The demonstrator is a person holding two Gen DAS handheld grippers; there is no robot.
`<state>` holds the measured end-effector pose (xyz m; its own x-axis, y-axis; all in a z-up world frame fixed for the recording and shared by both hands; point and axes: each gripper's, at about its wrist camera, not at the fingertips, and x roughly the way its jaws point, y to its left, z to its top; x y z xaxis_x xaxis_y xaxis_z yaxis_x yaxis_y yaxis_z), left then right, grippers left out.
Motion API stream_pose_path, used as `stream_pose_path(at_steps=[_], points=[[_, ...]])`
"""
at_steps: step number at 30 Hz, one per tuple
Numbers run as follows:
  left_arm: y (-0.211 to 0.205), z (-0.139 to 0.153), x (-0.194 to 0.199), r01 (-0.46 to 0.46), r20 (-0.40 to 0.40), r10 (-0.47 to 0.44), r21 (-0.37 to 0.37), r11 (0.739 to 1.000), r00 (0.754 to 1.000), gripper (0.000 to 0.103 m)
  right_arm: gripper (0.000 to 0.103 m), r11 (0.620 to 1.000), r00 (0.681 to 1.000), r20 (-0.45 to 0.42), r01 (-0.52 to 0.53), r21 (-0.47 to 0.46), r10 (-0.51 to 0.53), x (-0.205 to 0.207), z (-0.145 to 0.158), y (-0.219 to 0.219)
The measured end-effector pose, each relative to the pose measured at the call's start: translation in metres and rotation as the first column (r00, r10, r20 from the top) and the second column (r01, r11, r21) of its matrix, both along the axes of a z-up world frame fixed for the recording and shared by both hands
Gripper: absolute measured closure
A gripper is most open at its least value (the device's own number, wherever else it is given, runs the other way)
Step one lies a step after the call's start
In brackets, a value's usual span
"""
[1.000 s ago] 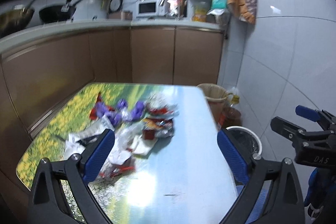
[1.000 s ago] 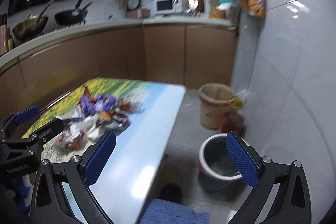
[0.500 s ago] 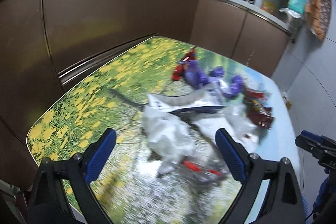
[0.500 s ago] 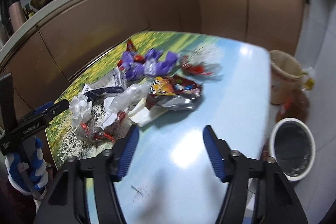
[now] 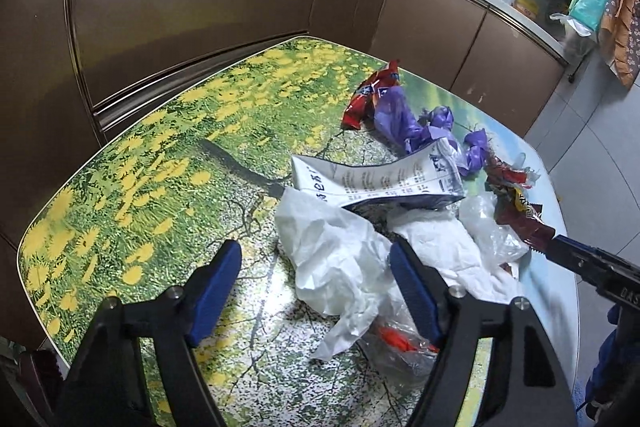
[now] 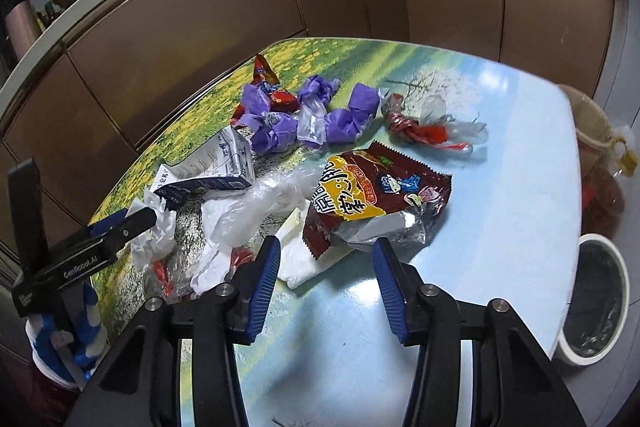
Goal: Collect trash
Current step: 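Grasp a white tissue with the left tool while the right tool grasps the red snack bag, then carry the tissue and snack bag to the trash bin with both tools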
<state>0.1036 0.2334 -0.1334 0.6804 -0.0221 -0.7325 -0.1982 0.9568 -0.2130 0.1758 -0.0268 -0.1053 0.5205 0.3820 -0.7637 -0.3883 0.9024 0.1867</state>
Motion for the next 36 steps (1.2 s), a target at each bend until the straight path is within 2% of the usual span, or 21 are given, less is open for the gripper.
stream_pose_path(at_steps=[8,9,12,13,14,18,22,28,36], points=[[0.002,-0.004,0.003,0.0,-0.013,0.0,-0.017,1.0,1.0,0.036,0.065,0.999,0.999,-0.037,-0.019,0.046,0.02,0.021,-0.01,0.007],[0.003,-0.004,0.003,0.001,-0.016,-0.001,-0.022,1.0,1.0,0.04,0.065,0.999,0.999,-0.04,-0.021,0.046,0.023,0.023,-0.011,0.009],[0.004,-0.006,0.004,0.006,-0.024,-0.007,-0.039,0.999,1.0,0.053,0.078,0.998,0.998,-0.05,-0.032,0.059,0.035,0.027,-0.014,0.011],[0.005,-0.007,0.003,0.008,-0.025,-0.009,-0.042,0.999,1.0,0.057,0.088,0.997,0.998,-0.052,-0.037,0.066,0.04,0.028,-0.015,0.011],[0.005,-0.007,0.003,0.01,-0.027,-0.012,-0.047,0.999,1.0,0.059,0.092,0.996,0.997,-0.055,-0.042,0.073,0.046,0.028,-0.016,0.011],[0.005,-0.006,0.0,0.017,-0.022,-0.018,-0.059,0.998,1.0,0.073,0.096,0.995,0.998,-0.044,-0.045,0.094,0.049,0.025,-0.015,0.007],[0.001,0.001,-0.005,0.025,-0.009,-0.025,-0.04,0.999,1.0,0.087,0.099,0.993,0.998,-0.019,-0.054,0.102,0.056,0.015,-0.007,0.003],[-0.007,0.014,-0.015,0.018,0.018,-0.018,0.007,1.0,1.0,0.093,0.1,0.991,0.997,0.016,-0.076,0.109,0.075,0.003,0.004,-0.001],[-0.006,0.037,-0.03,-0.011,0.059,0.009,0.035,0.999,0.998,0.095,0.1,0.986,0.992,0.079,-0.106,0.129,0.096,-0.022,0.026,-0.008]])
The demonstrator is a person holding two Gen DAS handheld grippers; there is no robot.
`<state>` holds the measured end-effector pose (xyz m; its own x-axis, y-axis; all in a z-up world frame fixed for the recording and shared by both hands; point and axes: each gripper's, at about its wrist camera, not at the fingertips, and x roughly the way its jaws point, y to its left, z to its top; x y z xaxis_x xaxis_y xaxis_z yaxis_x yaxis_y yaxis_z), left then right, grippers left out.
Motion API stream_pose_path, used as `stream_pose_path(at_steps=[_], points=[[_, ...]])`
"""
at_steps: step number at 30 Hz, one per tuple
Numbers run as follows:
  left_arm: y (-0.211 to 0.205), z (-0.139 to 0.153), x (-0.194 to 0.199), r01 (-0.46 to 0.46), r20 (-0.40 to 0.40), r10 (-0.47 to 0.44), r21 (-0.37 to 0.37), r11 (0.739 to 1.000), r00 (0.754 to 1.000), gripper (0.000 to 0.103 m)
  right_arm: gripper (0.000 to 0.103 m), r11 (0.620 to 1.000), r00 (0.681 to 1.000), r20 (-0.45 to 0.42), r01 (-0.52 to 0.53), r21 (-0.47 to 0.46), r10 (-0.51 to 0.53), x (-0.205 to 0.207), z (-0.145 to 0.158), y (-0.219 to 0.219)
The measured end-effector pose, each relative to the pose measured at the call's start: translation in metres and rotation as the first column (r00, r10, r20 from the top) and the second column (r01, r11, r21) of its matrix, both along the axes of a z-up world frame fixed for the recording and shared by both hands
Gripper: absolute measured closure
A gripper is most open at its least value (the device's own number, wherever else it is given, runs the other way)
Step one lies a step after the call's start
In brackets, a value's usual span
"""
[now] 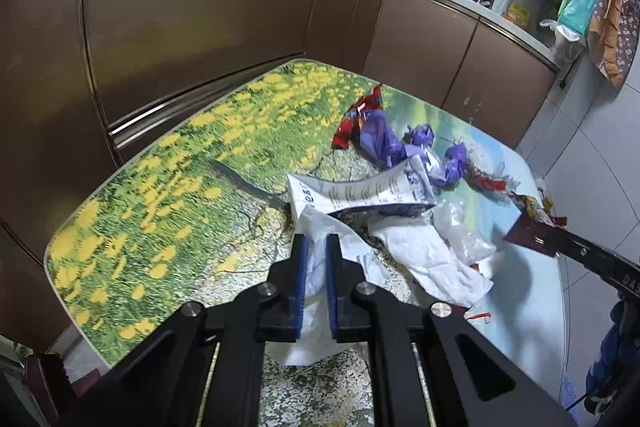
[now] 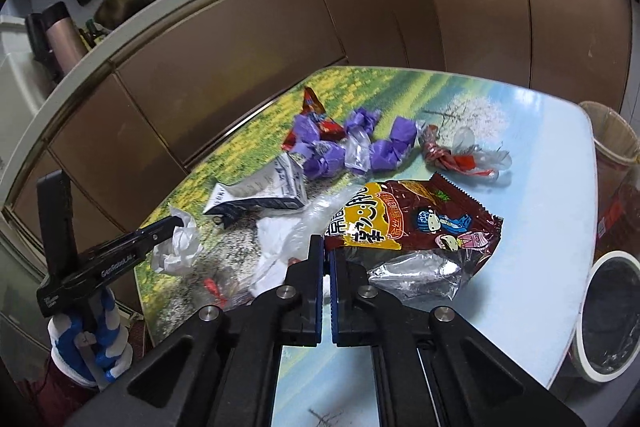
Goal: Collect trash
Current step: 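Carry the tissue and snack bag to the trash bin with both tools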
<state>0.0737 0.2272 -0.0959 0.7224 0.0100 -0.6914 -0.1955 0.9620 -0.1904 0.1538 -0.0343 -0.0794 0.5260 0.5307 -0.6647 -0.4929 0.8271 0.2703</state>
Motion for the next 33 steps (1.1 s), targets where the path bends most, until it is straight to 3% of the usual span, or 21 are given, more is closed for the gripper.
stream_pose_path(at_steps=[8,11,16,21,26,33], points=[[-0.017,0.039,-0.009,0.023,0.056,-0.026,0.052,0.998,0.998,0.095,0.1,0.998,0.998,0.053,0.029,0.052,-0.031,-0.024,0.018,-0.033],[-0.044,0.052,-0.002,0.082,0.069,-0.086,0.059,0.995,0.994,0.095,0.1,0.994,0.993,0.071,0.087,0.072,-0.092,-0.03,0.022,-0.067],[-0.122,0.067,0.026,0.231,0.064,-0.235,0.06,0.971,0.97,0.095,0.1,0.967,0.969,0.067,0.229,0.112,-0.237,-0.03,0.015,-0.137],[-0.236,0.065,0.067,0.395,0.035,-0.399,0.09,0.914,0.916,0.095,0.1,0.91,0.917,0.033,0.389,0.145,-0.397,-0.018,-0.006,-0.222],[-0.351,0.043,0.109,0.527,-0.024,-0.528,0.114,0.842,0.849,0.095,0.1,0.847,0.861,-0.034,0.505,0.165,-0.507,0.006,-0.036,-0.293],[-0.47,-0.001,0.154,0.617,-0.103,-0.608,0.138,0.775,0.787,0.095,0.1,0.785,0.8,-0.135,0.599,0.156,-0.584,0.039,-0.08,-0.36]])
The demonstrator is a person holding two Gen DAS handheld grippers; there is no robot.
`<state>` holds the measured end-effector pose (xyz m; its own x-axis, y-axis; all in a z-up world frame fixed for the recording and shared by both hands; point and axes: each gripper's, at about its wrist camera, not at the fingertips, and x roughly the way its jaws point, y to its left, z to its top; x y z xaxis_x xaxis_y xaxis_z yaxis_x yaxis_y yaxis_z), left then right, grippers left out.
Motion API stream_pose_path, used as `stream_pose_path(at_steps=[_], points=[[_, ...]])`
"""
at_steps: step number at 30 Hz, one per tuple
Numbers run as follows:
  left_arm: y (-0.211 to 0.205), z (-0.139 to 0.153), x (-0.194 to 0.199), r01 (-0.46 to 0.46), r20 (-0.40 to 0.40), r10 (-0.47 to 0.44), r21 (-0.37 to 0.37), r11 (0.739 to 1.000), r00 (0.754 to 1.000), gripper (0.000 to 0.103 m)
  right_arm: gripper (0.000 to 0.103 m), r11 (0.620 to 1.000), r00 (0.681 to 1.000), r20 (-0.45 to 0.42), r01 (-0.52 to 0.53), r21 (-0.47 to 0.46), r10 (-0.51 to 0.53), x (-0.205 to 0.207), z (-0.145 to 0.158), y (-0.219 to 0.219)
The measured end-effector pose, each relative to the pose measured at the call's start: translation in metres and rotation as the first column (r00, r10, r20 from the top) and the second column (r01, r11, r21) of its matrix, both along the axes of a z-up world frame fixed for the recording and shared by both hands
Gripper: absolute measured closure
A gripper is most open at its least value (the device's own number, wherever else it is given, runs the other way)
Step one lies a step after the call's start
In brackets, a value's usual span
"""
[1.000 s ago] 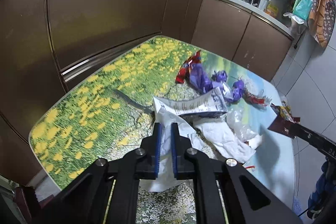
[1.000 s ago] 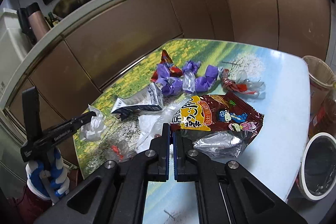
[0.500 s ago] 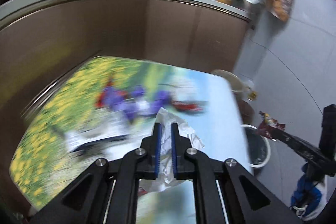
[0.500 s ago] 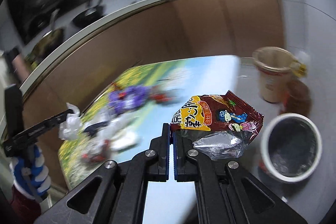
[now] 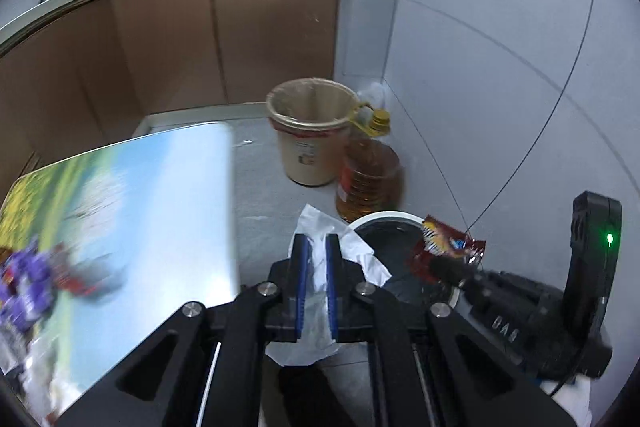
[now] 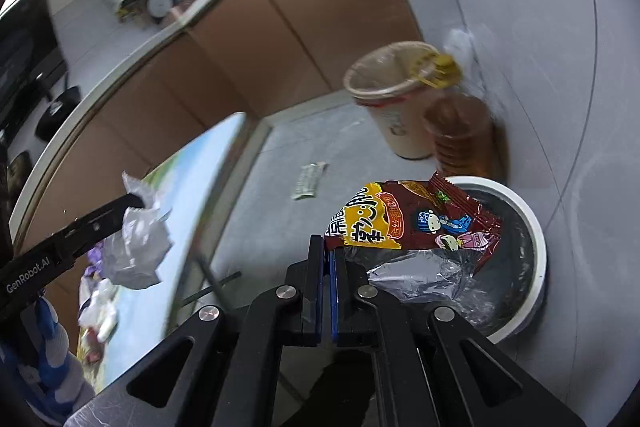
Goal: Collect trash
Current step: 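Carry the tissue and snack bag to the trash bin with both tools, then open both tools over the bin to drop the tissue and bag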
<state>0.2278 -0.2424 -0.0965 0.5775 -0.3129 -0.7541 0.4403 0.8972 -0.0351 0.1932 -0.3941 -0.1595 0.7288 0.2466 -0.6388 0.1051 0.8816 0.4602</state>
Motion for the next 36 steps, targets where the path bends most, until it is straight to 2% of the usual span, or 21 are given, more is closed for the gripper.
stream_pose_path(at_steps=[7,10,11,13,14,15,17,24,31,36], points=[[-0.065,-0.042,0.035,0.028,-0.059,-0.025,0.051,0.998,0.998,0.093,0.094,0.997,0.995,-0.081,0.07,0.04,-0.066,0.029,-0.04,-0.038],[-0.08,-0.061,0.045,0.053,-0.108,-0.048,0.043,0.998,0.993,0.091,0.074,0.993,0.987,-0.117,0.113,0.039,-0.107,0.034,-0.056,-0.052],[-0.081,-0.066,0.048,0.061,-0.123,-0.055,0.038,0.997,0.991,0.089,0.072,0.991,0.985,-0.121,0.127,0.038,-0.121,0.032,-0.059,-0.056],[-0.085,-0.076,0.052,0.07,-0.146,-0.066,0.026,0.997,0.987,0.068,0.067,0.989,0.982,-0.126,0.144,0.032,-0.139,0.031,-0.064,-0.062],[-0.086,-0.078,0.054,0.07,-0.146,-0.066,0.023,0.997,0.987,0.063,0.065,0.988,0.979,-0.134,0.155,0.018,-0.152,0.029,-0.066,-0.064],[-0.086,-0.079,0.054,0.067,-0.145,-0.065,0.014,0.998,0.987,0.059,0.065,0.987,0.977,-0.139,0.162,0.005,-0.16,0.028,-0.067,-0.065],[-0.085,-0.079,0.055,0.066,-0.153,-0.066,-0.003,0.998,0.986,0.058,0.064,0.985,0.974,-0.144,0.174,-0.014,-0.174,0.025,-0.069,-0.068],[-0.068,-0.06,0.045,0.039,-0.119,-0.042,-0.025,0.999,0.992,0.058,0.064,0.976,0.968,-0.131,0.207,-0.064,-0.214,0.013,-0.06,-0.066],[-0.032,-0.014,0.016,-0.018,-0.024,0.016,-0.076,0.997,1.0,0.058,0.064,0.972,0.976,-0.058,0.199,-0.122,-0.208,0.0,-0.026,-0.04],[0.004,0.021,-0.01,-0.058,0.059,0.064,-0.094,0.994,0.996,0.058,0.064,0.971,0.986,0.003,0.166,-0.17,-0.168,-0.005,0.005,-0.017]])
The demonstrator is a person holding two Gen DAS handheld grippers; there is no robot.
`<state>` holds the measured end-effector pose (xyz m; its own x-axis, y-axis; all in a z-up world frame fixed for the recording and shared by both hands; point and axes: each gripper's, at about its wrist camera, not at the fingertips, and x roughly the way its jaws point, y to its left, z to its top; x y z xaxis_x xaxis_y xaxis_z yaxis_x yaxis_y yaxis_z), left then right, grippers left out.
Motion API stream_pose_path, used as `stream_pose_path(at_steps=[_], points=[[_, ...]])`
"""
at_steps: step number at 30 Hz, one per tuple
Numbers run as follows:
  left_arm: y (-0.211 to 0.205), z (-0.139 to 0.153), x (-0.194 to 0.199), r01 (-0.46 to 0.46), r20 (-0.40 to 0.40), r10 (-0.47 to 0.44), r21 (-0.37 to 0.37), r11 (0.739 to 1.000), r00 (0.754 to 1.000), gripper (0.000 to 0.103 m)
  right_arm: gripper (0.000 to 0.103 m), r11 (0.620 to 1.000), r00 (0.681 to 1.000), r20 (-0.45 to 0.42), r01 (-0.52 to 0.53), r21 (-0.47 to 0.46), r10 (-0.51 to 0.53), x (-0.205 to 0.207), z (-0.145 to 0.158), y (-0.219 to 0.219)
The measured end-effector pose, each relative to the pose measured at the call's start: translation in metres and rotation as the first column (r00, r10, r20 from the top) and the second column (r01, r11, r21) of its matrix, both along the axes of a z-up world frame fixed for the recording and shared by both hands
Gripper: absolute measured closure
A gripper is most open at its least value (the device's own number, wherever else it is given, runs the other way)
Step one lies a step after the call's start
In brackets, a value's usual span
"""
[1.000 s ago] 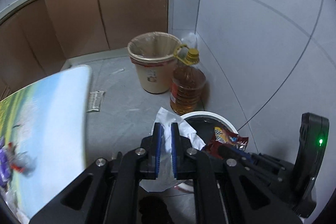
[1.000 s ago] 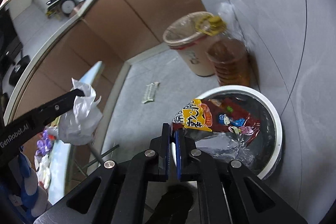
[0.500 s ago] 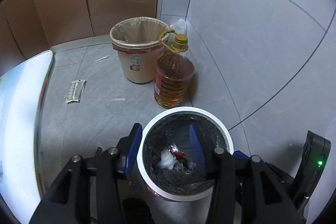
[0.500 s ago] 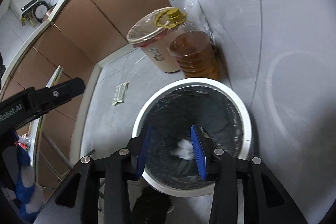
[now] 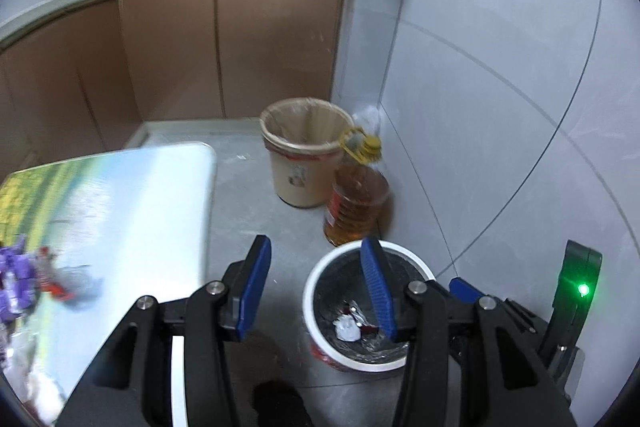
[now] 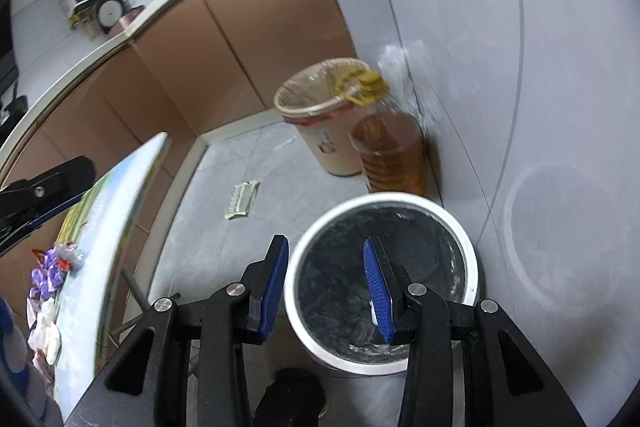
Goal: Collect trash
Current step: 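Open both tools over the bin to drop the tissue and bag, then move both tools back over the table toward the remaining trash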
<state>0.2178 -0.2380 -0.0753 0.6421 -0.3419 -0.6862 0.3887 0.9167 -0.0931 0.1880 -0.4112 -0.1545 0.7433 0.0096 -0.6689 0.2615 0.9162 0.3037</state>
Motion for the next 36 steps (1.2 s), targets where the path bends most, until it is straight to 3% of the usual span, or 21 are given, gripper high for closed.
stream_pose_path(at_steps=[11,20,25,36], points=[[0.094,0.044,-0.045,-0.145,0.117,0.142,0.021,0.989,0.983,0.053,0.063,0.991,0.989,0.095,-0.106,-0.079,0.113,-0.014,0.057,0.053],[0.187,0.073,-0.098,-0.295,0.188,0.287,0.012,0.956,0.939,0.046,0.062,0.957,0.949,0.149,-0.26,-0.131,0.279,-0.026,0.091,0.117],[0.243,0.084,-0.134,-0.381,0.223,0.365,0.032,0.924,0.904,0.046,0.062,0.926,0.915,0.167,-0.341,-0.162,0.366,-0.034,0.103,0.15],[0.352,0.091,-0.193,-0.56,0.254,0.53,0.059,0.826,0.809,0.046,0.062,0.856,0.836,0.203,-0.469,-0.218,0.51,-0.057,0.131,0.21]])
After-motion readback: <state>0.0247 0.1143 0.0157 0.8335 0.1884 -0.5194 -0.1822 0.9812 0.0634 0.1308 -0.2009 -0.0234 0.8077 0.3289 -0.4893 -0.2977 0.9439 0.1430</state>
